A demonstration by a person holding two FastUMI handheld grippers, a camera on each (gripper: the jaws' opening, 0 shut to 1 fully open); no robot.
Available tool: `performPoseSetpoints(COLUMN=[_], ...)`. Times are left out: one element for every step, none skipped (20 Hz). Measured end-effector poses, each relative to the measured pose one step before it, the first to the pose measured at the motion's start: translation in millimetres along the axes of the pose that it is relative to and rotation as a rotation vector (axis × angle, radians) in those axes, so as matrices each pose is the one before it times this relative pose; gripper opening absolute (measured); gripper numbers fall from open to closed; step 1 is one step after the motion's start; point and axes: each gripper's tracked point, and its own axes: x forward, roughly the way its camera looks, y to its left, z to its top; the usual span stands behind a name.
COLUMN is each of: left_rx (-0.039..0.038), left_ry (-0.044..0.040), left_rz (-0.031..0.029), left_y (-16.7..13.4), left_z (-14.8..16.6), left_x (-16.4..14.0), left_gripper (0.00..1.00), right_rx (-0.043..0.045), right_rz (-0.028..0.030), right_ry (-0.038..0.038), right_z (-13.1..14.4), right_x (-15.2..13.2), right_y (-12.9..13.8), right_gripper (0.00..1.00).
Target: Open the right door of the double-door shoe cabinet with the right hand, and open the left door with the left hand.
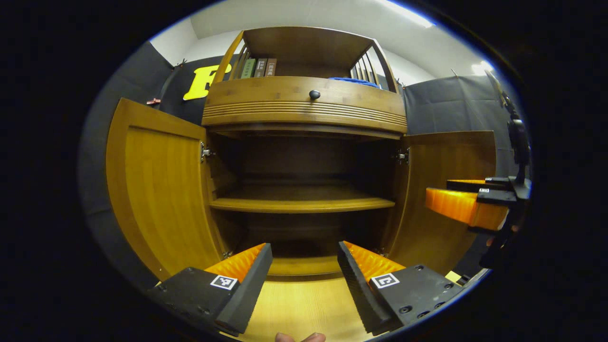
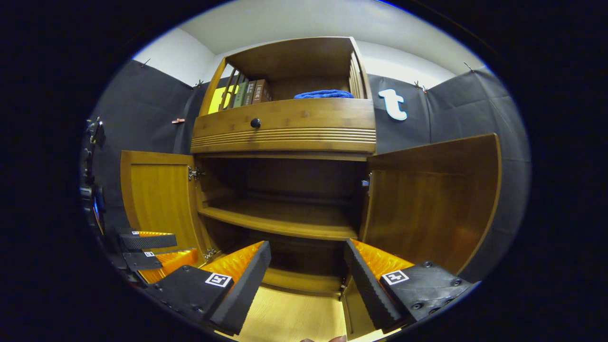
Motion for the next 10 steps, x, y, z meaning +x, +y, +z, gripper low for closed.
performPoseSetpoints(left_rx=[0.00832,0.01007,0.00607,0.0008,-0.00247,-0.00199,0.00212,0.00414,0.00358,0.00049], left_ry=[-0.00532,-0.00489,-0.00487,-0.00379,-0.00245,-0.00091,-0.00095,-0.0029,-0.00309,-0.00301], left_rz=[0.00602,0.00655,0.00586,0.00348,0.00086,-0.00084,0.0009,0.00215,0.00065,-0.00074], left_y=[1.75,2.38,2.72,2.39,2.23,1.6,2.0,2.78,2.3,1.78], left_z=[0.23,0.64,1.0,1.02,0.34,0.13,1.13,1.44,1.05,0.95], left_x=[-2.39,-1.4,-1.31,-1.4,-1.23,-0.14,-0.92,-0.53,-0.28,-0.13], left_gripper=[0.87,0.87,0.87,0.87,0.87,0.87,0.87,0.87,0.87,0.87], right_rx=[-0.00062,-0.00242,-0.0027,-0.00176,-0.00296,-0.004,-0.00069,0.00368,0.0045,0.00244], right_rz=[0.00485,0.0071,0.00511,0.00483,0.0022,0.00036,-0.00023,-0.00117,-0.00229,-0.00265], right_ry=[-0.01296,-0.00808,-0.00216,-0.00396,-0.00667,-0.00512,0.00166,0.0005,0.00024,-0.00253], right_z=[2.68,-0.04,0.24,0.0,1.49,0.74,-0.76,-0.48,0.43,1.27], right_x=[2.12,1.17,0.64,0.0,0.05,1.1,-1.18,0.19,-0.16,0.81], right_y=[4.6,4.46,3.69,3.27,2.6,0.89,0.98,0.95,0.36,0.65], right_gripper=[0.98,0.94,0.98,0.96,0.98,0.98,0.97,0.96,0.96,0.96])
